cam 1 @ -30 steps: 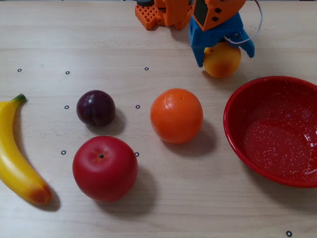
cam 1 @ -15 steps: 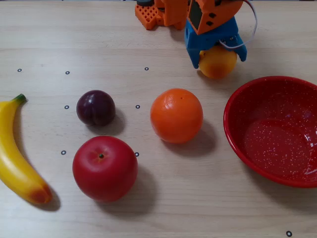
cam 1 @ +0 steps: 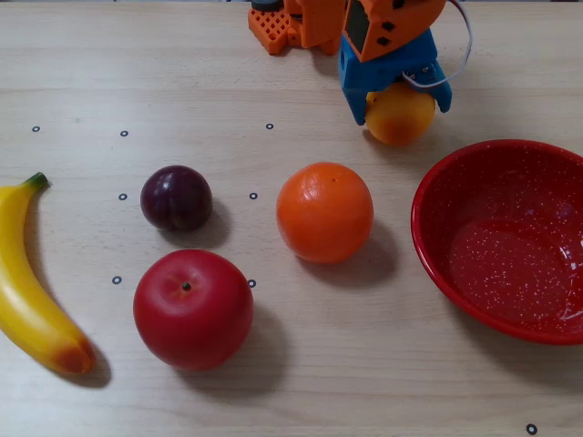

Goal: Put peach in the red bowl.

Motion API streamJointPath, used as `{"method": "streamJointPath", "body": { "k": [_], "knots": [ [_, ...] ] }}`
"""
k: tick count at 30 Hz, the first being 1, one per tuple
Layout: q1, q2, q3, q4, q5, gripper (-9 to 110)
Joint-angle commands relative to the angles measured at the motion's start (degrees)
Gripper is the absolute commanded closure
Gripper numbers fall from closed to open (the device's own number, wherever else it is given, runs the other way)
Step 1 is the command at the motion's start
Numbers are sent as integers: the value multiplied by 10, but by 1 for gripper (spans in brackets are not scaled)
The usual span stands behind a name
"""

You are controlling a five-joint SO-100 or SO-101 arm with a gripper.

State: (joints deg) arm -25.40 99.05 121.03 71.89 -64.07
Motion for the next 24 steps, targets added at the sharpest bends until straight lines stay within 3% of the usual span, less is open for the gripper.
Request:
{"method": "streamJointPath", "body": {
  "k": [1,12,16,20,24],
  "knots": [
    [11,13,-25,-11,-18,67],
    [12,11,-29,-7,-35,77],
    [11,11,-30,-3,-44,86],
    [10,11,-31,-2,-54,101],
    [14,8,-43,21,-56,101]
  ]
}}
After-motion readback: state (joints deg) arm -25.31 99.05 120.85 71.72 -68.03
